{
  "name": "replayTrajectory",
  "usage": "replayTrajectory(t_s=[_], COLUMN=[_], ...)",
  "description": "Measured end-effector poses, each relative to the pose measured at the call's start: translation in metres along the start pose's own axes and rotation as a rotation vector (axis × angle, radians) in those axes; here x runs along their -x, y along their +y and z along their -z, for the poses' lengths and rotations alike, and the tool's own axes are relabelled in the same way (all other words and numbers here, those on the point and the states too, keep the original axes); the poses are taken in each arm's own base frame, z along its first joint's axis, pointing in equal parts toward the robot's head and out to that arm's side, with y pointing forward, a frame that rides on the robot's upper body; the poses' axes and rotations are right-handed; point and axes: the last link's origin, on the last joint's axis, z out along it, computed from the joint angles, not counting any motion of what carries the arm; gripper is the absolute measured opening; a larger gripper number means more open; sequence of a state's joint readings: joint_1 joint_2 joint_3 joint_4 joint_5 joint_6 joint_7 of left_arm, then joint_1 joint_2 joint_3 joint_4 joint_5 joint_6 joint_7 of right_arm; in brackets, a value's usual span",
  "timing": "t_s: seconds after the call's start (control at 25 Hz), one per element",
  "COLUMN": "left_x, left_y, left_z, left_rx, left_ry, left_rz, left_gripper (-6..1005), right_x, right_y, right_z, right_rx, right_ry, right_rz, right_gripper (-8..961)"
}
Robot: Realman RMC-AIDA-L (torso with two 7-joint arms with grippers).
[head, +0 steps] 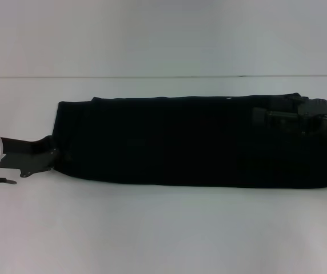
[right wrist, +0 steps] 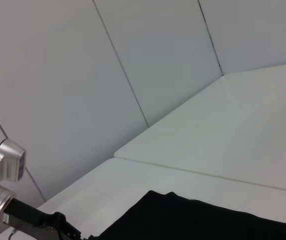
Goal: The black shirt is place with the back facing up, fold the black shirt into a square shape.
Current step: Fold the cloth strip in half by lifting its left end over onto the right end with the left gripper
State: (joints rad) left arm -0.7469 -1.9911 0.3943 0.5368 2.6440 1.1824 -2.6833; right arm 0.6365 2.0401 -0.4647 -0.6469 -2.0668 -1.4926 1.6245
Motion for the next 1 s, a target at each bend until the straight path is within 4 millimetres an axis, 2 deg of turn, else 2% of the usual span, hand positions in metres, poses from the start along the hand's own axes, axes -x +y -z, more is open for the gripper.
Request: replayTrajectory(t_s=[0.2,0.6,0.84,1.0], left_x=[0.002,0.004,-0.002,-0.007], left_y=[-0.002,-0.014,-0.031,-0.056], left_z=[0.0,0.006,0.028,0.053], left_rx=[0.001,0.023,0.119,0.093], left_ry=[0.001,0.043,0.171,0.277], left_rz=[-0.002,-0.036,-0.033,-0.005], left_gripper=[81,70,71,70], right_x=[0.0,0.001,0.005,0.01], right_y=[0.0,0.001,0.001,0.001], right_z=[0.0,-0.003,-0.009,-0.015], right_rx=[0.0,0.001,-0.007,-0.011], right_ry=[-0.003,-0.02,-0.05,-0.055], right_rz=[-0.002,-0.006,-0.016,-0.022], right_gripper=[934,933,933,933])
